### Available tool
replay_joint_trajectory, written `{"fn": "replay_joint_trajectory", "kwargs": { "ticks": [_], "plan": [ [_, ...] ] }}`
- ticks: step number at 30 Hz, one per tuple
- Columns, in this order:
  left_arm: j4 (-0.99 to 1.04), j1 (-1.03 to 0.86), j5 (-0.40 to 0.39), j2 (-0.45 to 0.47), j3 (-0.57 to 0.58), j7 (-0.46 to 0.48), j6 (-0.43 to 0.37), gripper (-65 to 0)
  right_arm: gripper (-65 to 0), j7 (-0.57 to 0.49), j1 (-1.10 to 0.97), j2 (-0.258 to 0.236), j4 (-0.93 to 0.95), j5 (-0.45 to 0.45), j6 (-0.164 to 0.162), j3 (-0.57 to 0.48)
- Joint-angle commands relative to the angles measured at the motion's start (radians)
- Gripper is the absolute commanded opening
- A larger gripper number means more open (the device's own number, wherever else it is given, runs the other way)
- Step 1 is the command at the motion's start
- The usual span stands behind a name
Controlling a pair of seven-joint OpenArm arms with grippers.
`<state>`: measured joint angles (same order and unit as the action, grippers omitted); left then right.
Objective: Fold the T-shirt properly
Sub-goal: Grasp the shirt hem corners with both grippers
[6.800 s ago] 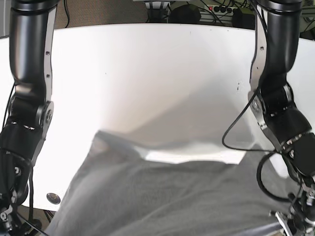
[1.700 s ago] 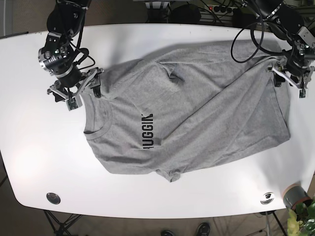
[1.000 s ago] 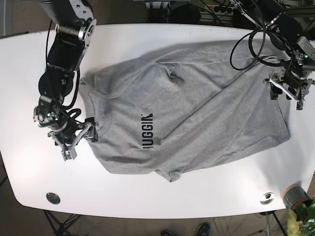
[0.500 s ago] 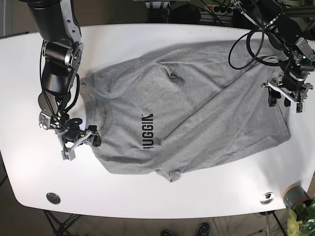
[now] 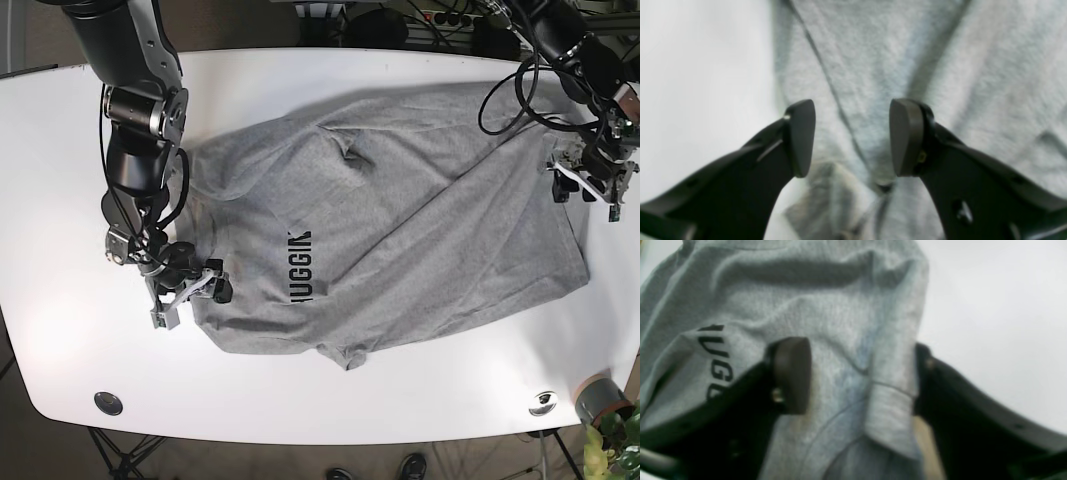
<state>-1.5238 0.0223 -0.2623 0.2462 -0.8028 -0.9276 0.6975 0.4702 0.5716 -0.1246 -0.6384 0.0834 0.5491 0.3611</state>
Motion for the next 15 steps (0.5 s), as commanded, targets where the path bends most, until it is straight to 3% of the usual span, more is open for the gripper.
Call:
{"fn": "replay_joint_trajectory", "kwargs": {
  "ticks": [1,5,6,9,13,15],
  "plan": [
    [0.035,0.047,-0.015,0.055,-0.007,0.022,0.001,-31.9,-39.5,0.009,0.017,0.021,-0.007,-0.044,-0.016,0.0],
    [0.147,0.118,-0.015,0.12,-0.003,0.041,-0.121,-31.4,-58.7,0.009,0.015,0.038,-0.042,-0.083,-0.016,0.002],
    [0.176,0.138,-0.015,0.132,0.0,0.061,-0.161,-31.2,-60.7,0.008,0.015,0.039,-0.044,-0.09,-0.016,0.002],
    [0.233,0.175,-0.016,0.155,0.004,0.115,-0.21,-29.2,-60.9,0.006,0.015,0.047,-0.048,-0.095,-0.016,0.002],
    [0.319,0.21,-0.016,0.209,0.069,0.178,-0.235,-16.4,-60.9,0.002,0.011,0.062,-0.05,-0.095,-0.014,0.003],
    [0.378,0.236,-0.016,0.227,0.104,0.21,-0.266,-14.4,-60.9,0.002,0.011,0.065,-0.05,-0.095,-0.014,0.003]
  ]
}}
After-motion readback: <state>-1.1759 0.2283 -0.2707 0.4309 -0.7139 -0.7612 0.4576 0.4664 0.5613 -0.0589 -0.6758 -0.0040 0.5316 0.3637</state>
